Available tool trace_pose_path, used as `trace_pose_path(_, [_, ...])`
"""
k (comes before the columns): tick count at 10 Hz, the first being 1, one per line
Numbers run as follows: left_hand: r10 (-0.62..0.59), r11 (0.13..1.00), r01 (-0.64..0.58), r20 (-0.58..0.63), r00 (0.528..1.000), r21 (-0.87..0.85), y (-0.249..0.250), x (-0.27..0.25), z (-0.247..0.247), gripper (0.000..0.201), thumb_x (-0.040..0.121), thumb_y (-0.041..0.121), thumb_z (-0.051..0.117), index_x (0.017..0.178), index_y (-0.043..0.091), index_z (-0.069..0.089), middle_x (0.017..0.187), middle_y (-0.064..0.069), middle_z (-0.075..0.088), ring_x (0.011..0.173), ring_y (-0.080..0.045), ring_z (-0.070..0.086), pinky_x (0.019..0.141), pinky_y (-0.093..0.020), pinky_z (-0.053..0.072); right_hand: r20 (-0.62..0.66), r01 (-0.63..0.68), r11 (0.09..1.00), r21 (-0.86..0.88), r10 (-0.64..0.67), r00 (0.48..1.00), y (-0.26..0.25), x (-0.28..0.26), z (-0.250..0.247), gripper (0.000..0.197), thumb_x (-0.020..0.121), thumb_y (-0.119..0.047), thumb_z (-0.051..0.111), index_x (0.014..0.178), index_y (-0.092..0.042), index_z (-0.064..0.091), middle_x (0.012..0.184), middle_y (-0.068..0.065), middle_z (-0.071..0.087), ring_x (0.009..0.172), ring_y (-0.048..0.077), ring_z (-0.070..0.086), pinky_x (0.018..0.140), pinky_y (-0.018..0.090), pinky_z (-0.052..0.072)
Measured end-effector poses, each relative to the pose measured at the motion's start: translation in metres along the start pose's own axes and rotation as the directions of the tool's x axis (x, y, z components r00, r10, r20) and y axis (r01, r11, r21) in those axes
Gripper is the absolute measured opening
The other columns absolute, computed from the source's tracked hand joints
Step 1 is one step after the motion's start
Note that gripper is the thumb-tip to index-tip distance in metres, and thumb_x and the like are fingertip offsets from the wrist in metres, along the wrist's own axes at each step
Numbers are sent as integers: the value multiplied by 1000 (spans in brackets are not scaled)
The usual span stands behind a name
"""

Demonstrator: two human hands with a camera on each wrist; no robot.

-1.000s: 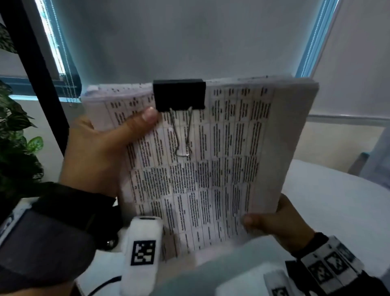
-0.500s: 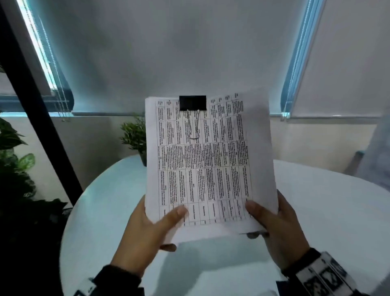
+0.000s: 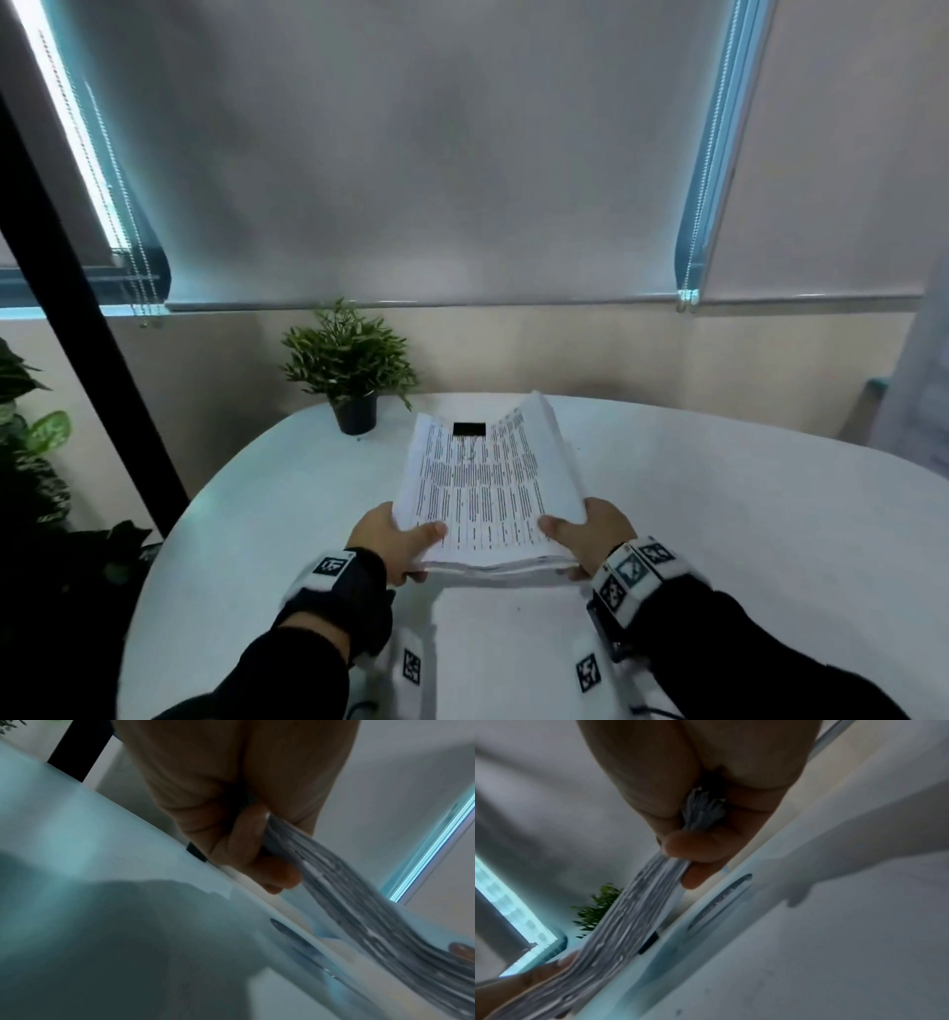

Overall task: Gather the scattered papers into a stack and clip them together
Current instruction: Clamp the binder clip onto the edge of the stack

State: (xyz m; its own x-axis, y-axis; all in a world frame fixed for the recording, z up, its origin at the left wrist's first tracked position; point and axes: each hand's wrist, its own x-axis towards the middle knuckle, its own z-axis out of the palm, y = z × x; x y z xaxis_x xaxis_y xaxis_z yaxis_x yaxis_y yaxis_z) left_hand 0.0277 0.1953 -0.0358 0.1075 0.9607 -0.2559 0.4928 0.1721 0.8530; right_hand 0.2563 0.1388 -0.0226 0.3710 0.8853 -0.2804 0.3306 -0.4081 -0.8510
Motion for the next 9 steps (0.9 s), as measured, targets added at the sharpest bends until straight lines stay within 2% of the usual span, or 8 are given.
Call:
trace_pose_path(1, [-59, 984, 64, -32, 998, 168, -4, 14, 8, 64, 69, 51, 77, 106, 3, 56, 100, -15, 68, 81, -29, 66, 65, -35, 54, 43, -111, 994, -15, 112, 993, 8, 9, 1, 44, 84, -36, 68, 108, -3, 52, 91, 12, 59, 49, 21, 54, 37, 18, 43])
trace_pose_path(2, [-68, 941, 86, -66, 996, 326, 3, 9, 11, 74, 72, 47, 77, 122, 8, 39, 121, -15, 56, 103, -29, 57, 88, -36, 48, 15, -124, 977, -175, 129, 992, 10, 15, -1, 63, 79, -46, 68, 118, -5, 40, 99, 13, 58, 58, 22, 55, 51, 25, 48])
trace_pose_path(3, [37, 814, -22, -15, 999, 580, 15, -7, 5, 88, 76, 44, 74, 142, 27, 19, 136, -9, 34, 118, -29, 51, 93, -37, 45, 45, 62, 743, -667, -43, 998, 4, 8, -11, 77, 81, -52, 61, 137, -25, 14, 126, 8, 46, 95, 26, 57, 77, 33, 49])
trace_pose_path(4, [170, 592, -209, 133, 976, 778, 21, -15, 1, 38, 84, 36, 66, 120, 31, 55, 123, 0, 41, 117, -22, 46, 96, -34, 45, 203, 270, 433, -860, -196, 959, 0, 0, -16, 44, 92, -41, 48, 132, -28, 34, 132, 2, 29, 116, 25, 43, 89, 36, 47])
trace_pose_path(5, [141, 509, -264, 223, 964, 819, 14, -18, 3, 29, 91, 21, 53, 116, 29, 64, 121, 1, 52, 116, -21, 52, 97, -32, 44, 347, 373, 323, -870, -136, 928, 11, 10, -13, 15, 97, -28, 41, 105, -23, 53, 121, 0, 44, 89, 21, 48, 74, 29, 45])
trace_pose_path(6, [143, 514, -277, 237, 961, 812, -1, -20, 4, 39, 91, 12, 46, 122, 32, 60, 124, 4, 54, 119, -20, 52, 99, -30, 42, 368, 394, 316, -863, -142, 919, 12, 7, -13, 16, 98, -27, 36, 97, -23, 51, 98, 0, 40, 94, 23, 56, 71, 26, 37])
trace_pose_path(7, [183, 542, -323, 267, 946, 776, -10, -23, -1, 46, 90, 9, 44, 128, 33, 56, 132, 8, 49, 121, -18, 51, 102, -30, 41, 379, 404, 296, -866, -141, 915, 12, 4, -16, 24, 99, -24, 32, 111, -15, 51, 109, 4, 45, 90, 20, 49, 77, 27, 38])
trace_pose_path(9, [249, 608, -419, 339, 907, 674, -19, -67, -17, 41, 96, 26, 45, 137, 33, 42, 150, 13, 28, 133, -8, 40, 105, -15, 28, 419, 426, 476, -770, -127, 899, 24, -36, -38, 48, 98, -31, 37, 143, -18, 28, 152, -4, 22, 131, 18, 40, 108, 28, 31])
